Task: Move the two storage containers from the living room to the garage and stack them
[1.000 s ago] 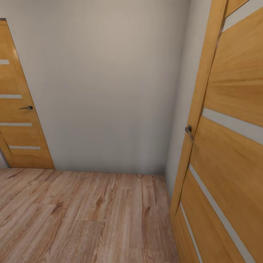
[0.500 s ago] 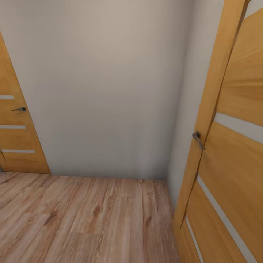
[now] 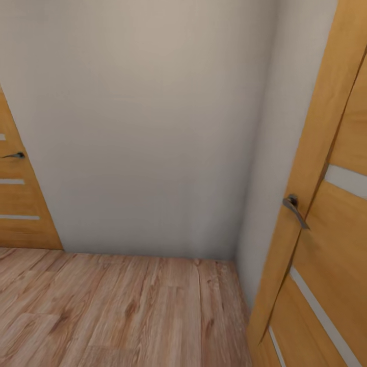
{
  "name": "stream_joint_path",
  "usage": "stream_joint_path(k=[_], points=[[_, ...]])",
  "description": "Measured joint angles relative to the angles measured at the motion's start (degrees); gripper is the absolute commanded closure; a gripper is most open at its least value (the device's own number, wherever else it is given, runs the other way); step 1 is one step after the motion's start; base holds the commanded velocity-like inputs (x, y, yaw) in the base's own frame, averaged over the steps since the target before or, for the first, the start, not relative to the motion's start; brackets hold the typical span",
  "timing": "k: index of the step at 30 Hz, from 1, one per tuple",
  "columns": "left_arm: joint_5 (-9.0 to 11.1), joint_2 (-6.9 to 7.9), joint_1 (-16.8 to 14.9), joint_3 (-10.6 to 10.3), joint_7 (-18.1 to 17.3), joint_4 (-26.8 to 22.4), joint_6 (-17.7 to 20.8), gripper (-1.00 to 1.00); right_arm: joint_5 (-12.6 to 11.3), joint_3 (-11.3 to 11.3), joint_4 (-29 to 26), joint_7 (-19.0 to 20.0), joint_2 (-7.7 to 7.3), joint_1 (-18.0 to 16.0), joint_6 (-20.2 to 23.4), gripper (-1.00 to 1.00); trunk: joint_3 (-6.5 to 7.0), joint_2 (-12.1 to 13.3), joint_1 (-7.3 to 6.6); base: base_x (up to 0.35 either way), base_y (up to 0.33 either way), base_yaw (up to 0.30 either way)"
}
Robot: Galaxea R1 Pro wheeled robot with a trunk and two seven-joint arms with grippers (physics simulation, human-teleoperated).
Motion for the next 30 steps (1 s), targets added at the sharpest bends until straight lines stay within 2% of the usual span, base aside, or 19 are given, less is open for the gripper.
stream_joint_path(k=[30], points=[[0.01,0.00,0.00,0.04,0.00,0.00,0.00,-1.00,0.00,0.07,-0.07,0.24,0.02,0.00,0.04,-1.00,0.00,0.00,0.00,0.321,0.001,0.000]])
